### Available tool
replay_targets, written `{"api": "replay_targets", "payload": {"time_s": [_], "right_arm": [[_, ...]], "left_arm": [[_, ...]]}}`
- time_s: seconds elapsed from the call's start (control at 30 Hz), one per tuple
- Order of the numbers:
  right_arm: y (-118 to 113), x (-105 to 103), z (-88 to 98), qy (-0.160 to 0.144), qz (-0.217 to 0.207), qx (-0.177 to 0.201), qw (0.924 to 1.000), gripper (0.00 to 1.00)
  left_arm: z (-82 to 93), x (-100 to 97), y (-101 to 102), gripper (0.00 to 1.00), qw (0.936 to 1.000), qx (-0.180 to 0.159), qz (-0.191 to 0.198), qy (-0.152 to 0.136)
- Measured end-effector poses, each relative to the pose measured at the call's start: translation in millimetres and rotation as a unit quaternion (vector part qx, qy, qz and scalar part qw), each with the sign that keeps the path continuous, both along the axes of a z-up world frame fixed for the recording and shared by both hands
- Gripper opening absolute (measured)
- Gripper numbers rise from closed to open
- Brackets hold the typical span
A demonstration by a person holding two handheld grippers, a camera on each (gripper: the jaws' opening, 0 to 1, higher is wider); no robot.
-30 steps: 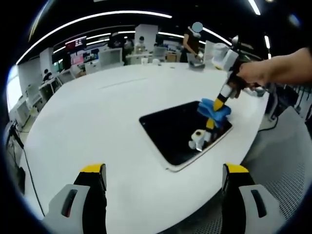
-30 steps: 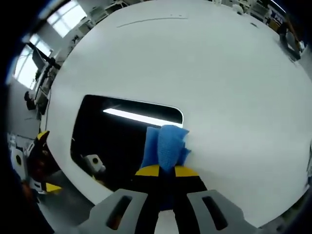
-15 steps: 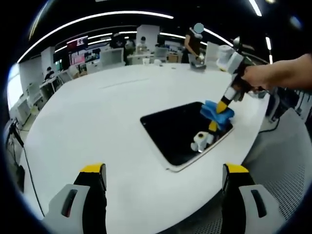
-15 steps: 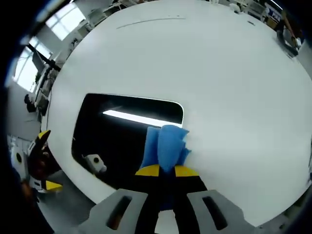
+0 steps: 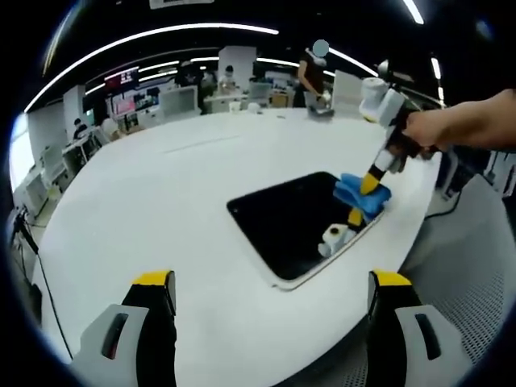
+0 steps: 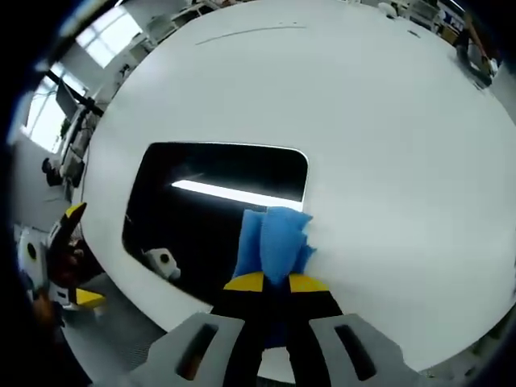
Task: Wipe the mirror surface with the cleaning cloth until all visible marks leave the cleaned area.
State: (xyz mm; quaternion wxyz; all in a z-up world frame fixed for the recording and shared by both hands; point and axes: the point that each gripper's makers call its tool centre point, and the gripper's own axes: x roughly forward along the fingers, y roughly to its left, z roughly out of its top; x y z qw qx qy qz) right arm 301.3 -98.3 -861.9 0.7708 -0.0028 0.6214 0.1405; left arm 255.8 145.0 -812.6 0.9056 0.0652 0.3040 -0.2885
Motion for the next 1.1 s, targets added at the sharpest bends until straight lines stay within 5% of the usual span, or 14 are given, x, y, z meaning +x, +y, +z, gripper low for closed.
{"api": "replay_targets", "payload": {"time_s": [0.57,1.1], "right_arm": [[4,-23,2.1,0.003,-0.010,-0.003,0.9999,0.02],[1,-28,3.1,0.004,-0.022,0.007,0.9997,0.02]], "left_arm": [[-0.8,-3.7,-3,1.00,0.9995,-0.025,0.002,0.017],[-3.8,-4.9,-1,1.00,0.9998,-0.008,-0.001,0.021]]}}
